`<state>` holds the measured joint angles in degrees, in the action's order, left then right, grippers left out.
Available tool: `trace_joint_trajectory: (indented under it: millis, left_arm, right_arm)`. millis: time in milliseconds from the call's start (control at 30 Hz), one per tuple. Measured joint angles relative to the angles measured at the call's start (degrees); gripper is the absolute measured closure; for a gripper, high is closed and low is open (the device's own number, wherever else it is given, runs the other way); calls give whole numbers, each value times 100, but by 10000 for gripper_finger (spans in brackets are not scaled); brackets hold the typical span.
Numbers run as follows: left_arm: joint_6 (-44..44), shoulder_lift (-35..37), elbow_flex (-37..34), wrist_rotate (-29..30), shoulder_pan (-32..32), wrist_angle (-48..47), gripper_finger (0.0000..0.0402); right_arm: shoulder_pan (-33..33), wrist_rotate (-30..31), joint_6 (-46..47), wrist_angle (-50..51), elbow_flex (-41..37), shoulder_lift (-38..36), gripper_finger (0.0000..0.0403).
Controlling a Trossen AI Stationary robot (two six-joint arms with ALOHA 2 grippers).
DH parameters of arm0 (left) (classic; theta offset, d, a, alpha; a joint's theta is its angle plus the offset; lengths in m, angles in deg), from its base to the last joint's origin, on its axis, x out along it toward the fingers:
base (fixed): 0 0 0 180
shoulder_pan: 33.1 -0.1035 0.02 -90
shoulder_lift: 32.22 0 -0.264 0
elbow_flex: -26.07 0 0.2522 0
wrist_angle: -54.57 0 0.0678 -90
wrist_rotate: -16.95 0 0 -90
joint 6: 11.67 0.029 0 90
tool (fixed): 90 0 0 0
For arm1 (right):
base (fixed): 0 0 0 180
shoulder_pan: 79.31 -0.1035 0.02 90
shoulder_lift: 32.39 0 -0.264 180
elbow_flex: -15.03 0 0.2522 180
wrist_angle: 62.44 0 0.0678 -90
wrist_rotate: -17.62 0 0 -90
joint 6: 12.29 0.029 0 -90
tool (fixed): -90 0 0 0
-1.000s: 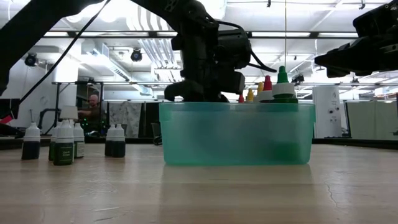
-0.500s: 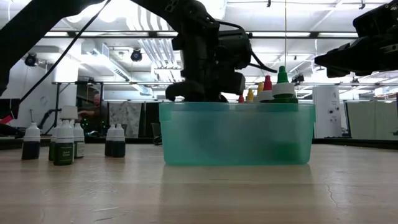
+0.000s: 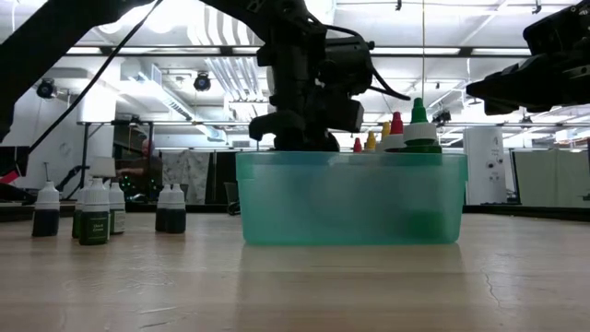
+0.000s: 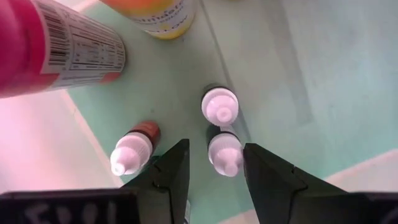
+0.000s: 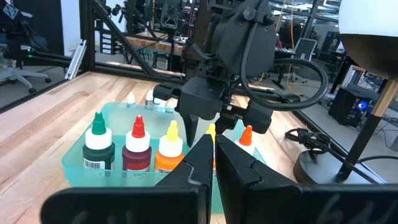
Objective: Pick & Place food coloring
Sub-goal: Put the small red food coloring bottle into the green bin, then put the top small blue food coloring bottle into the green bin
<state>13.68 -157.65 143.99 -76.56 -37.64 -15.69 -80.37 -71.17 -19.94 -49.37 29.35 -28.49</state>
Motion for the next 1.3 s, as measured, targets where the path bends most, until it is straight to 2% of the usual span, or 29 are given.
trace_joint_trajectory:
  millis: [600,1300]
  left_arm:
    - [-56,276,13,-2,-2,-127,280]
    - [-695,1432,-33,-7,92,-375,280]
  right_arm:
    - [-2,0,6,2,-2,2,394]
    - [-4,4,2,-7,-2,70,394]
